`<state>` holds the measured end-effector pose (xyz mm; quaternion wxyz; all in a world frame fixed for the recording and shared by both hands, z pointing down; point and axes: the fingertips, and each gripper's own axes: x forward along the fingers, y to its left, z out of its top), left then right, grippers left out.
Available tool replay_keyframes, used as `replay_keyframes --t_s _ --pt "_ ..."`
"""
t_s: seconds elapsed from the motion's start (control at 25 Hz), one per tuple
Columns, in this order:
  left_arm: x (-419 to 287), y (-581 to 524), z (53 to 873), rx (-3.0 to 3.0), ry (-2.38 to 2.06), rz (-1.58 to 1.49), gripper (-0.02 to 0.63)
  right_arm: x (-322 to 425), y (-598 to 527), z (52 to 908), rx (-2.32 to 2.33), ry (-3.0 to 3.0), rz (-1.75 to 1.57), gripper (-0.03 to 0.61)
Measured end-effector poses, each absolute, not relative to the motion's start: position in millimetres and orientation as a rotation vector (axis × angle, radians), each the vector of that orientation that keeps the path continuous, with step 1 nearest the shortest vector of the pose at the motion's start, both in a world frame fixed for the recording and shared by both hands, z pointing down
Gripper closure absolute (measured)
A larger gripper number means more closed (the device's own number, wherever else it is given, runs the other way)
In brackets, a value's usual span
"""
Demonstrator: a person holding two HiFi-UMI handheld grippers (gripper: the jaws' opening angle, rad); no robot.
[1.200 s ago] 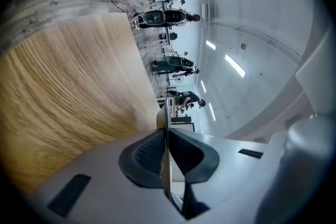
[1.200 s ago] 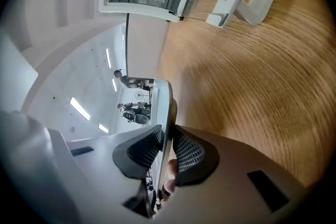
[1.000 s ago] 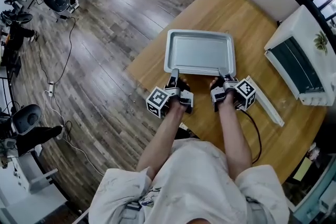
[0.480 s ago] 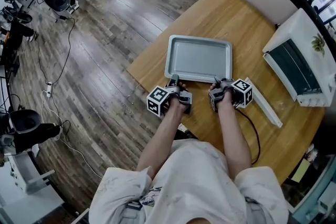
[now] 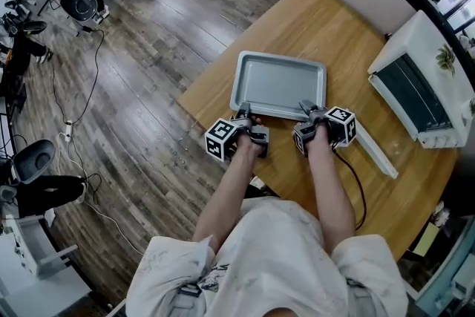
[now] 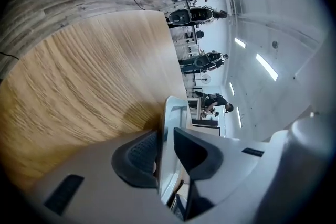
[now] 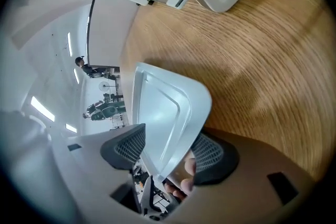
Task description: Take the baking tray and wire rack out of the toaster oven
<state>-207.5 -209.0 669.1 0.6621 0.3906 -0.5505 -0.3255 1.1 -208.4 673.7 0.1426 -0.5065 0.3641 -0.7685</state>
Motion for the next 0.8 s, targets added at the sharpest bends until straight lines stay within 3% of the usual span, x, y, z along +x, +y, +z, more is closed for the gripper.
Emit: replay_keyframes --t_s 0.24,0.6,0.8 --pt "-205 -224 664 0.915 -1.245 -0.709 0.395 -7 -198 672 -1.413 0.982 -2.32 0.23" --pt "-194 -223 660 0.925 -1.228 -0.677 0.329 -15 -182 662 -1.341 0.979 -2.333 0.221" --pt "-183 -218 655 0.913 -1.19 -0.635 0.244 -12 -178 656 -1.373 0.997 -2.305 0.219"
